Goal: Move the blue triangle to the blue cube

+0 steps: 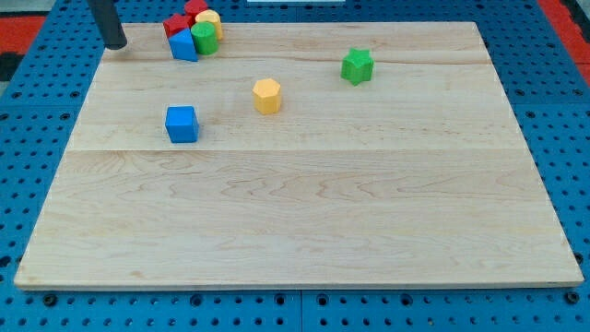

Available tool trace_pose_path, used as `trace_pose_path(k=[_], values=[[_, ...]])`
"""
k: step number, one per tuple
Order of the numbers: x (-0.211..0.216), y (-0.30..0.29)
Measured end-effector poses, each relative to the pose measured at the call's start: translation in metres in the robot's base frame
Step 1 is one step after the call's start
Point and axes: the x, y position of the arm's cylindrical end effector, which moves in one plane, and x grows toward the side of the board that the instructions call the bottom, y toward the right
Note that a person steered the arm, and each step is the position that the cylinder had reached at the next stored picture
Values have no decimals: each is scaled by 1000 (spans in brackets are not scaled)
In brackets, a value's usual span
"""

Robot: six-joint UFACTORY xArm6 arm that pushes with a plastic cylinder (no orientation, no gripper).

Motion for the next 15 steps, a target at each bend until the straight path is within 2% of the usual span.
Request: trace_pose_path(k=[6, 9, 10, 11, 13, 15], values=[[-4, 81], [27, 93], [23, 73], [-2, 56], [-7, 89], [15, 108]])
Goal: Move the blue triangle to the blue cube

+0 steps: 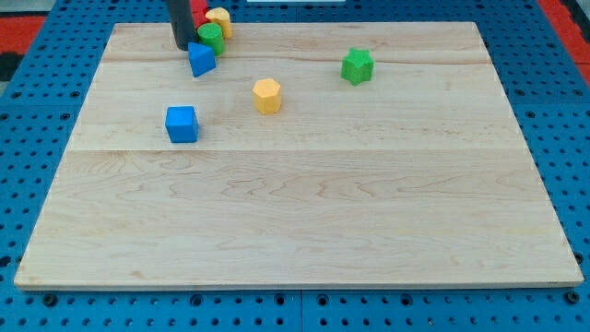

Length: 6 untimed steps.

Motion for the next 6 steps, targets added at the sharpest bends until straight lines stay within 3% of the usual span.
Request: trace_pose_path(k=[1, 3, 6], values=[[25, 0], [10, 13], [47, 66]])
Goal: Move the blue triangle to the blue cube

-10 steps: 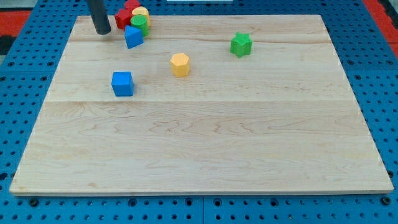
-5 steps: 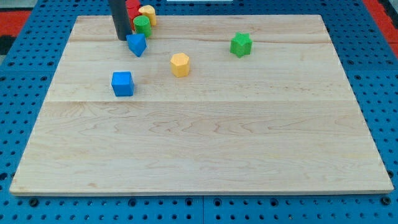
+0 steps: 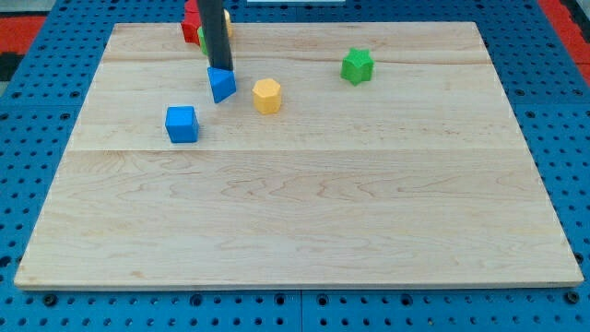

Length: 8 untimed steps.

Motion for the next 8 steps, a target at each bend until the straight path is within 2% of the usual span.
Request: trace_pose_path(k=[2, 5, 8], values=[[21, 8], [34, -26], [72, -38]])
